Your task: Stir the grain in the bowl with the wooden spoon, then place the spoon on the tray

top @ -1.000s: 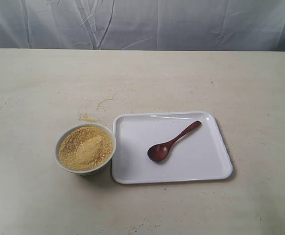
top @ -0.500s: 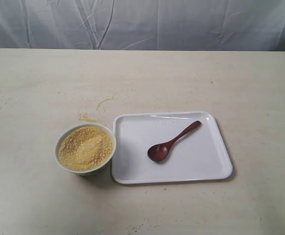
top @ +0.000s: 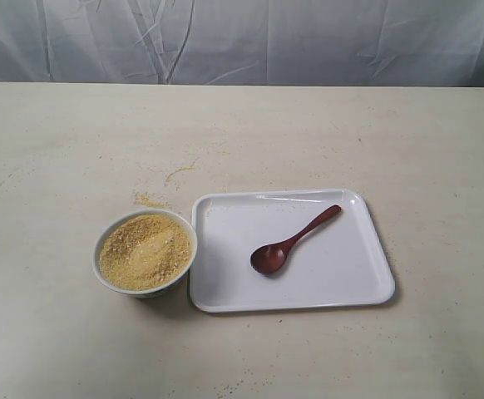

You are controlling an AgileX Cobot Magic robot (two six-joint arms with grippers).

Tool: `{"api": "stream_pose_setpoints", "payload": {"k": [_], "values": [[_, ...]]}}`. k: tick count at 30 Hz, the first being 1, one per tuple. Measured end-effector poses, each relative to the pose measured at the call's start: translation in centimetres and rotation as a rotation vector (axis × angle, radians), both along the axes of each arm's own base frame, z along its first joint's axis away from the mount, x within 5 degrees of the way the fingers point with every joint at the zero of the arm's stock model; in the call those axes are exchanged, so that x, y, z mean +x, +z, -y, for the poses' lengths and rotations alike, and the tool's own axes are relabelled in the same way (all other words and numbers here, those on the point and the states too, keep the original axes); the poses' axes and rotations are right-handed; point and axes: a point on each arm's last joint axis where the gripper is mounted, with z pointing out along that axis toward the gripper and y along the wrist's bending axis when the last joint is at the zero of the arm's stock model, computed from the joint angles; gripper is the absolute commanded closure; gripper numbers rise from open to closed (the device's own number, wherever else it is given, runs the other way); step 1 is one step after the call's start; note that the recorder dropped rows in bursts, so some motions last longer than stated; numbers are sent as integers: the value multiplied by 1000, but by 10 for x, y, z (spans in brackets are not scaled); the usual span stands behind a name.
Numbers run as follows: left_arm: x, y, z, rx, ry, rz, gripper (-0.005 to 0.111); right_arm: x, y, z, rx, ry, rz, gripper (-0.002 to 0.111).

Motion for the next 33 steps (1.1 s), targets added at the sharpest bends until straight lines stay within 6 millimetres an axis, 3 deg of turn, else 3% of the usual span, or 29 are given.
{"api": "stream_pose_setpoints", "payload": {"k": [8,13,16,21,24,28,33], "values": [[0,2,-10,150,4,-1,107,0,0,0,0,0,0,107],[-13,8,-13,171,16,35,107,0,0,0,0,0,0,107],[-27,18,-12,135,18,136,107,0,0,0,0,0,0,107],[-63,25,-5,37,-24,500,107,0,0,0,0,0,0,107],[-79,9,-4,9,-42,633,107,0,0,0,0,0,0,107],[-91,-30,-3,-12,-48,675,107,0,0,0,0,0,0,107],[-84,-79,-1,-19,-68,656,107,0,0,0,0,0,0,107]]}}
